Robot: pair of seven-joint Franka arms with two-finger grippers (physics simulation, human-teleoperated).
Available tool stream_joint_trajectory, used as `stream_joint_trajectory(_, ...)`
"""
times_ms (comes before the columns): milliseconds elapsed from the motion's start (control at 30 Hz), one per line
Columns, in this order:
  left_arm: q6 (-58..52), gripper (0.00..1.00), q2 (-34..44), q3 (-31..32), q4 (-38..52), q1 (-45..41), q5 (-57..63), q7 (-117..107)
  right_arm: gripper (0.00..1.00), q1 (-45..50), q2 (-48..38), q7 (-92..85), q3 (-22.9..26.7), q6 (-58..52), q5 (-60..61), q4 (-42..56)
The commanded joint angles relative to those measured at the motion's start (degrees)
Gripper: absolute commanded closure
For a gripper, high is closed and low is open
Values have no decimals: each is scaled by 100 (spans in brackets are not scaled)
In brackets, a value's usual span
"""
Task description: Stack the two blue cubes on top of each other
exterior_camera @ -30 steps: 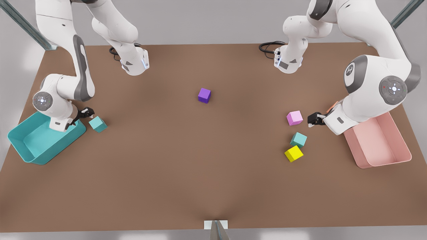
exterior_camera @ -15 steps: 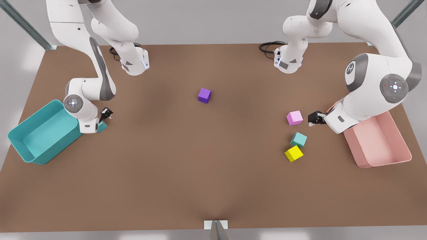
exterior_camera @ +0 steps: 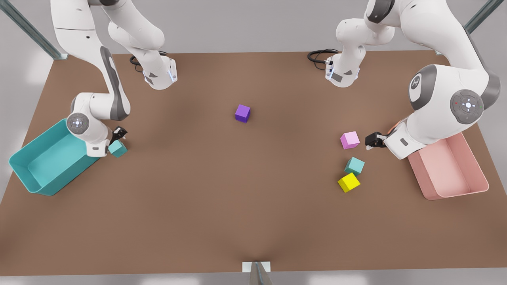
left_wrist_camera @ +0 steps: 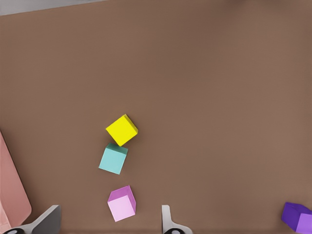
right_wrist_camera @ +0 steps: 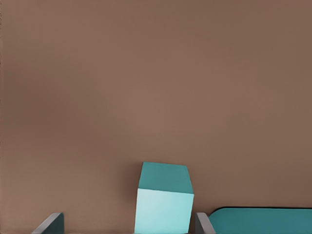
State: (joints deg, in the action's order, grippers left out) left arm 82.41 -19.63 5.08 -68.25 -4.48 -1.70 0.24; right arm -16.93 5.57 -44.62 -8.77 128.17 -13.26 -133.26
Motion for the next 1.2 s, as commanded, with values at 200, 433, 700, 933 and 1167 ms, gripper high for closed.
stream_joint_trajectory(200, -234, 0, -103, -42, 75, -89, 144, -33, 0, -56, 75, 665, 306, -82, 8, -104)
stream_joint_trajectory(433, -691, 0, 56, 10, 84, 237, 126, -33, 0, -91, 75, 665, 324, -65, 8, -86)
stream_joint_trajectory(700, -779, 0, 91, 28, 84, 219, 108, -33, 0, 621, 102, 674, 869, -47, 8, -78)
stream_joint_trajectory(933, -779, 0, 346, 28, 66, 193, 143, -121, 0, 779, 242, 674, 1203, 138, -54, -86)
stream_joint_trajectory(1167, -832, 0, 311, 19, 4, 219, 135, -120, 0, 788, 260, 674, 1203, 146, -54, -78)
